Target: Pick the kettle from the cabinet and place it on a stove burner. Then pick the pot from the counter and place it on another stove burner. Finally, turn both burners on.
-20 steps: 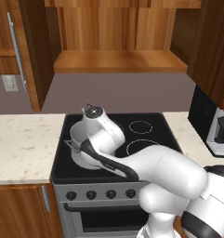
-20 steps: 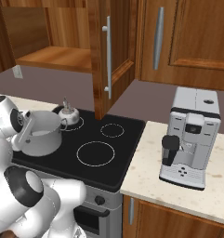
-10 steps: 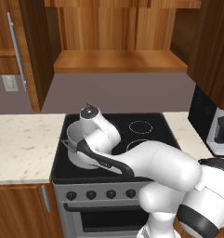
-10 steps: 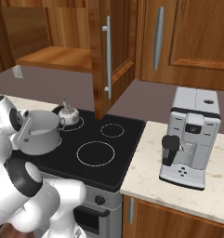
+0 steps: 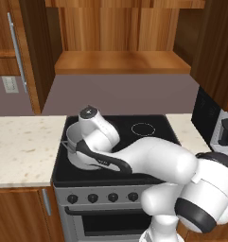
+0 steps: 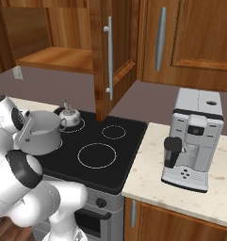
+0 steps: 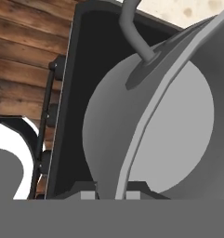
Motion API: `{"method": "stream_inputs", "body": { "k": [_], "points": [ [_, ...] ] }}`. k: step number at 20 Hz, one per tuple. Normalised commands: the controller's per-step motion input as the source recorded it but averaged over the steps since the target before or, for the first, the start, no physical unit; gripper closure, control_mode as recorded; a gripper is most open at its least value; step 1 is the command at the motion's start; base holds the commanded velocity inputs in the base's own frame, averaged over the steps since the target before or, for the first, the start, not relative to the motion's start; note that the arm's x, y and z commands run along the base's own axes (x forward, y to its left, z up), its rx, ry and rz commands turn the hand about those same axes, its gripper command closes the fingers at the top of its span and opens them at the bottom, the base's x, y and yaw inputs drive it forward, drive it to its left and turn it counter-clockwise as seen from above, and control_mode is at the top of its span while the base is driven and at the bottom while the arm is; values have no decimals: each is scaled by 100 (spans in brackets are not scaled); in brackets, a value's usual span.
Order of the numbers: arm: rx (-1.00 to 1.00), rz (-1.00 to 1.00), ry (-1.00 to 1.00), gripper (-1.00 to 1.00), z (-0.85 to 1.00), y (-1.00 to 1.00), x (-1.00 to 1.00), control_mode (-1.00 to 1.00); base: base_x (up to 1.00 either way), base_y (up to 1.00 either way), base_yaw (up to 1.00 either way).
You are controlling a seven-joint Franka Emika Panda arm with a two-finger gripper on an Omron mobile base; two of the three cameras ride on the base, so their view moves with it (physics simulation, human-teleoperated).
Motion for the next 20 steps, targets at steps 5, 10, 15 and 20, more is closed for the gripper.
{"method": "stream_inputs", "body": {
  "k": [5,10,15,20],
  "points": [
    [0,0,0,100,-7,0,10,-100,0,0,0],
    [0,0,0,100,-10,0,1,-100,0,0,0],
    [0,0,2,100,-11,0,13,-100,0,0,0],
    [0,0,1,100,-11,0,13,-100,0,0,0]
  ]
}}
